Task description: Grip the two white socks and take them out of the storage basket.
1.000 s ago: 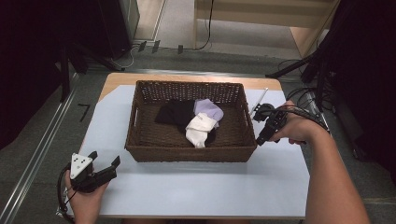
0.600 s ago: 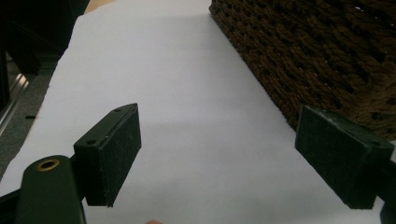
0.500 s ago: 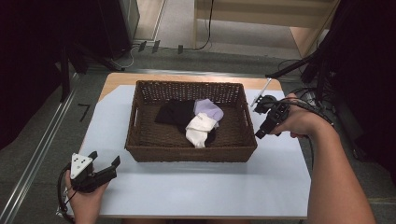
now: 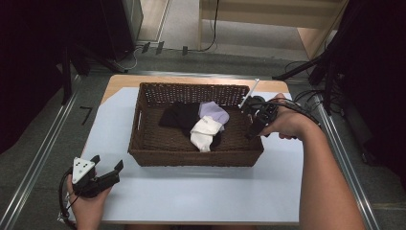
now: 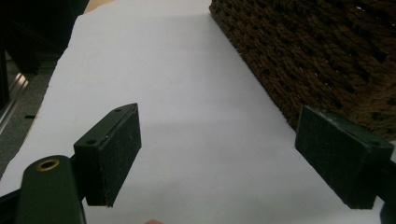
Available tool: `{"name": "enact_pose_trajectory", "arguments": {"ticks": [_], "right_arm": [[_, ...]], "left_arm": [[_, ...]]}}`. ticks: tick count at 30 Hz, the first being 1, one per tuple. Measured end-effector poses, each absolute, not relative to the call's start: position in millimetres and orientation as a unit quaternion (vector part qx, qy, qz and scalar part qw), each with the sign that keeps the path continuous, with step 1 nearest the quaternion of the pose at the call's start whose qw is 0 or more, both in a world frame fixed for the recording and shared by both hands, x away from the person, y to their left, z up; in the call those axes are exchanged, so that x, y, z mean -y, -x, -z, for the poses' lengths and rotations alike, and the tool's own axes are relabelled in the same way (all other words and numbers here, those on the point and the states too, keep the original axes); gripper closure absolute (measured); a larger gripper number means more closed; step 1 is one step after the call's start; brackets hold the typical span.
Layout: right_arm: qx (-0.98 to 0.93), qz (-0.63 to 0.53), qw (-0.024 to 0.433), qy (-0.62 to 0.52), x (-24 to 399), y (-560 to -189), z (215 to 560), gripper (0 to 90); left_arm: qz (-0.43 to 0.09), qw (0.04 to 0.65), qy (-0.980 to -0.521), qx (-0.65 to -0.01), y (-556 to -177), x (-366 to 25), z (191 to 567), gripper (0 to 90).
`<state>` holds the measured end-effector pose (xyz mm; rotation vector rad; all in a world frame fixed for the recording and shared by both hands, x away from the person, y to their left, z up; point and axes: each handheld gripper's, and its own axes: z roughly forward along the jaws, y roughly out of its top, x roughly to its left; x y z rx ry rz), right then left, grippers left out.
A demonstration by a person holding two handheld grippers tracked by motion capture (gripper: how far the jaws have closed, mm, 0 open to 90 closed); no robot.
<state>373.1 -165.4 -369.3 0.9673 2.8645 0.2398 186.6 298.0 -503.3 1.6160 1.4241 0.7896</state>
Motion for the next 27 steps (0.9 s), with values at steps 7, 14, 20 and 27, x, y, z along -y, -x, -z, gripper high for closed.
{"name": "enact_pose_trajectory", "arguments": {"ticks": [7, 14, 20, 27], "right_arm": [[-0.943, -0.087, 0.060, -0.316, 151.7, -377.1, 367.4, 27.6], [-0.948, -0.088, 0.060, -0.301, 131.9, -379.3, 371.6, 27.4], [-0.950, -0.089, 0.058, -0.293, 119.2, -380.9, 376.9, 27.2], [-0.953, -0.087, 0.054, -0.285, 101.2, -383.4, 386.0, 27.0]], "left_arm": [[-0.313, 0.412, -0.642, -0.566, -186.6, -298.4, 503.3, 15.8], [-0.314, 0.412, -0.643, -0.564, -186.7, -298.8, 503.2, 15.8], [-0.313, 0.414, -0.641, -0.565, -186.6, -298.6, 503.4, 15.8], [-0.313, 0.414, -0.641, -0.566, -186.4, -299.2, 503.2, 15.8]]}}
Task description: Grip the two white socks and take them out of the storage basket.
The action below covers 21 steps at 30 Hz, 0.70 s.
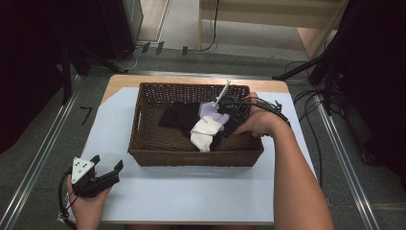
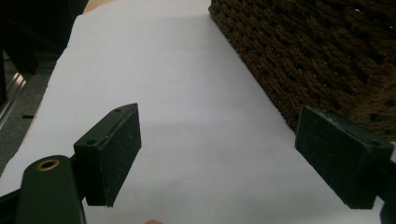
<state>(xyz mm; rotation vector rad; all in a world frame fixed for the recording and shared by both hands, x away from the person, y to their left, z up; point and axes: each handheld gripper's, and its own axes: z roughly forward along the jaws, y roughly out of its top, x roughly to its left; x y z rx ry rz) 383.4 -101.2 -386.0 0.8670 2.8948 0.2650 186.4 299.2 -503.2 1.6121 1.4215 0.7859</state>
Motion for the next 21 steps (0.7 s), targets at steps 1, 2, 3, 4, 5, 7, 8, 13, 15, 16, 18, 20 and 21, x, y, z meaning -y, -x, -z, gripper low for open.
{"name": "enact_pose_trajectory", "arguments": {"ticks": [1, 2, 3, 4, 5, 7, 8, 13, 15, 16, 18, 20, 21], "right_arm": [[-0.953, -0.085, 0.055, -0.285, 98.7, -383.6, 386.7, 27.0], [-0.954, -0.086, 0.054, -0.283, 96.1, -383.9, 387.8, 27.0], [-0.954, -0.086, 0.054, -0.283, 96.1, -383.9, 387.8, 27.0], [-0.955, -0.088, 0.053, -0.280, 93.7, -384.3, 389.2, 27.0], [-0.955, -0.087, 0.054, -0.278, 87.7, -384.4, 391.5, 27.0], [-0.957, -0.083, 0.052, -0.274, 81.8, -384.4, 394.0, 27.0], [-0.958, -0.083, 0.052, -0.271, 79.0, -384.7, 395.4, 27.0], [-0.959, -0.085, 0.048, -0.268, 66.8, -386.3, 400.9, 27.0], [-0.960, -0.082, 0.048, -0.265, 61.0, -387.6, 405.0, 26.9], [-0.960, -0.077, 0.049, -0.264, 54.9, -389.5, 410.2, 26.3], [-0.960, -0.074, 0.051, -0.264, 49.3, -390.1, 414.0, 24.9], [-0.960, -0.073, 0.051, -0.265, 46.0, -390.3, 416.1, 23.5], [-0.961, -0.071, 0.052, -0.264, 42.7, -390.7, 418.1, 21.8]], "left_arm": [[-0.313, 0.414, -0.641, -0.566, -186.4, -299.2, 503.2, 15.8], [-0.312, 0.414, -0.641, -0.565, -186.2, -299.3, 503.1, 15.8], [-0.312, 0.414, -0.641, -0.565, -186.2, -299.3, 503.1, 15.8], [-0.312, 0.414, -0.642, -0.565, -186.1, -299.4, 503.1, 15.8], [-0.312, 0.414, -0.642, -0.565, -186.1, -299.6, 503.1, 15.8], [-0.312, 0.415, -0.642, -0.564, -186.0, -299.8, 503.2, 15.8], [-0.312, 0.415, -0.642, -0.564, -186.0, -299.7, 503.1, 15.8], [-0.312, 0.414, -0.642, -0.565, -186.7, -299.2, 503.2, 15.8], [-0.312, 0.413, -0.643, -0.565, -186.5, -299.4, 503.1, 15.8], [-0.312, 0.414, -0.642, -0.565, -186.7, -299.3, 503.2, 15.8], [-0.312, 0.413, -0.643, -0.565, -186.4, -299.5, 503.0, 15.8], [-0.311, 0.413, -0.643, -0.565, -186.4, -299.4, 503.1, 15.8], [-0.312, 0.413, -0.643, -0.565, -186.3, -299.4, 503.0, 15.8]]}}
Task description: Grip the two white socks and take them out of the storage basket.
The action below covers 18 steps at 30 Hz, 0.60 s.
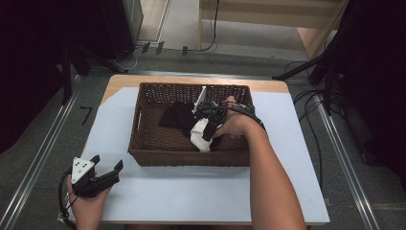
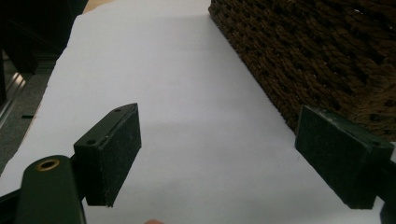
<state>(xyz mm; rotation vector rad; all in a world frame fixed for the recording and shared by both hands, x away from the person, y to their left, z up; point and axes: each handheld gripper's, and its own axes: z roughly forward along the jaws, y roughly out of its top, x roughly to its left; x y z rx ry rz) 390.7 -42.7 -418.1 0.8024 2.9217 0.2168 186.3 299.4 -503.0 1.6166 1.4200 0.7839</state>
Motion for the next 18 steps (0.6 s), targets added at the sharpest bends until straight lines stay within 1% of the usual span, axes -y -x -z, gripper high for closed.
{"name": "enact_pose_trajectory", "arguments": {"ticks": [1, 2, 6, 12, 13, 14, 16, 17, 18], "right_arm": [[-0.960, -0.068, 0.054, -0.265, 35.0, -391.6, 422.1, 18.4], [-0.960, -0.068, 0.054, -0.265, 35.0, -391.6, 422.1, 18.4], [-0.960, -0.068, 0.052, -0.267, 23.6, -392.3, 429.8, 13.4], [-0.959, -0.056, 0.045, -0.276, 9.6, -394.5, 454.3, 13.4], [-0.959, -0.056, 0.045, -0.276, 9.6, -394.5, 454.3, 13.4], [-0.958, -0.048, 0.050, -0.278, 8.1, -394.8, 462.7, 13.9], [-0.958, -0.045, 0.051, -0.280, 8.0, -394.8, 466.3, 15.1], [-0.958, -0.044, 0.056, -0.278, 9.6, -394.4, 471.3, 25.0], [-0.958, -0.044, 0.056, -0.278, 9.6, -394.4, 471.3, 25.0]], "left_arm": [[-0.312, 0.413, -0.643, -0.565, -186.3, -299.4, 503.1, 15.8], [-0.312, 0.413, -0.643, -0.565, -186.3, -299.4, 503.0, 15.8], [-0.312, 0.415, -0.642, -0.565, -186.3, -299.5, 503.2, 15.8], [-0.310, 0.415, -0.643, -0.564, -186.2, -299.9, 503.1, 15.8], [-0.310, 0.415, -0.643, -0.564, -186.2, -299.9, 503.1, 15.8], [-0.311, 0.415, -0.643, -0.564, -186.1, -299.9, 503.1, 15.8], [-0.310, 0.417, -0.642, -0.564, -186.2, -300.0, 503.2, 15.8], [-0.310, 0.417, -0.642, -0.564, -186.3, -300.0, 503.2, 15.8], [-0.310, 0.417, -0.642, -0.564, -186.3, -300.0, 503.2, 15.8]]}}
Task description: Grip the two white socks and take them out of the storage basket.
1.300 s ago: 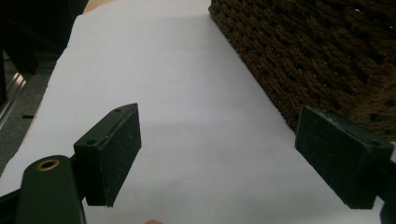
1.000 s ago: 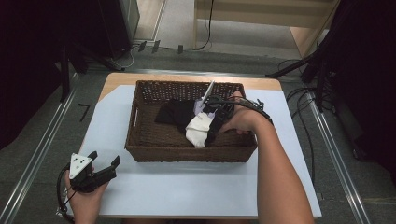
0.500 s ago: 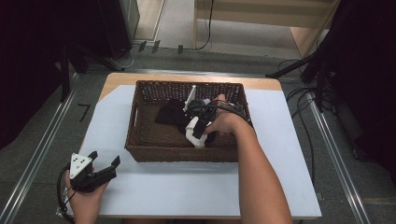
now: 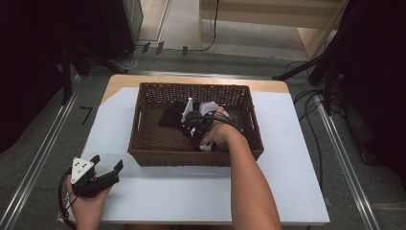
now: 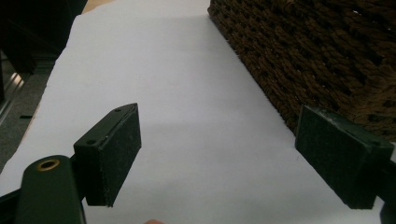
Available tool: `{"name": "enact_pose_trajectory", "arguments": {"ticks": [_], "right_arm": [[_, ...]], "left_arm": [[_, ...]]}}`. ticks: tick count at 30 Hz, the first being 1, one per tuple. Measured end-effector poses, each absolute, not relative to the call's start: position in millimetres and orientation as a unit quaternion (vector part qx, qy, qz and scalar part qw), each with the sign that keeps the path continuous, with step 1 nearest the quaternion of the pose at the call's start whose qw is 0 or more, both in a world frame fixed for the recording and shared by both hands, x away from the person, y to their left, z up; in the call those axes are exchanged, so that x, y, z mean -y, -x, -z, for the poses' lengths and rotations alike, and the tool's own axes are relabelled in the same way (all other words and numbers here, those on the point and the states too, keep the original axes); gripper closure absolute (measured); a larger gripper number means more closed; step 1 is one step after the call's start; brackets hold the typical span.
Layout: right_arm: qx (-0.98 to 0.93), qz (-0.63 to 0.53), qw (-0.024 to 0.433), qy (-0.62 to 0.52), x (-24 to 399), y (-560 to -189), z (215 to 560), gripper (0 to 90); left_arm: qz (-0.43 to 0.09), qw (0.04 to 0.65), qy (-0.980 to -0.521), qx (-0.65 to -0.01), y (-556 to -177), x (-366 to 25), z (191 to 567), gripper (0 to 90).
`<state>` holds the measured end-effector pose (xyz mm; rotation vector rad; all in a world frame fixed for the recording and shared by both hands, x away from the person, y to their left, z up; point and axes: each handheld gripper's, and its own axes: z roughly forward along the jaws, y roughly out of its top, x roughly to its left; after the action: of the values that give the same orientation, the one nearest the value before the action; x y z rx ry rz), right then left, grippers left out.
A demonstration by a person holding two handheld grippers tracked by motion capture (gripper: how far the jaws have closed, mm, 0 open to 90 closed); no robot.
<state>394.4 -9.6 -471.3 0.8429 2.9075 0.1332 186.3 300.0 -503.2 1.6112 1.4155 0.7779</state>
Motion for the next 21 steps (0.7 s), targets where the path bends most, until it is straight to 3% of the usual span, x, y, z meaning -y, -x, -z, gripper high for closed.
{"name": "enact_pose_trajectory", "arguments": {"ticks": [1, 3, 4, 5, 6, 8, 21], "right_arm": [[-0.958, -0.040, 0.062, -0.276, 10.6, -394.1, 472.3, 28.5], [-0.957, -0.043, 0.079, -0.275, 12.6, -392.6, 469.6, 45.2], [-0.957, -0.043, 0.079, -0.275, 12.6, -392.6, 469.6, 45.2], [-0.957, -0.040, 0.082, -0.274, 14.3, -391.4, 466.8, 54.6], [-0.957, -0.040, 0.082, -0.274, 14.3, -391.4, 466.8, 54.6], [-0.956, -0.038, 0.094, -0.276, 18.3, -392.4, 461.1, 67.5], [-0.955, -0.049, 0.104, -0.274, 42.4, -392.1, 420.4, 69.9]], "left_arm": [[-0.310, 0.417, -0.642, -0.564, -186.3, -300.0, 503.2, 15.8], [-0.310, 0.416, -0.642, -0.564, -186.4, -300.1, 503.2, 15.8], [-0.310, 0.417, -0.642, -0.564, -186.3, -300.1, 503.2, 15.8], [-0.310, 0.415, -0.642, -0.565, -186.3, -299.9, 503.1, 15.8], [-0.310, 0.415, -0.642, -0.565, -186.4, -299.7, 503.1, 15.8], [-0.311, 0.415, -0.643, -0.565, -186.3, -299.8, 503.1, 15.8], [-0.311, 0.414, -0.642, -0.566, -186.9, -298.9, 503.4, 15.8]]}}
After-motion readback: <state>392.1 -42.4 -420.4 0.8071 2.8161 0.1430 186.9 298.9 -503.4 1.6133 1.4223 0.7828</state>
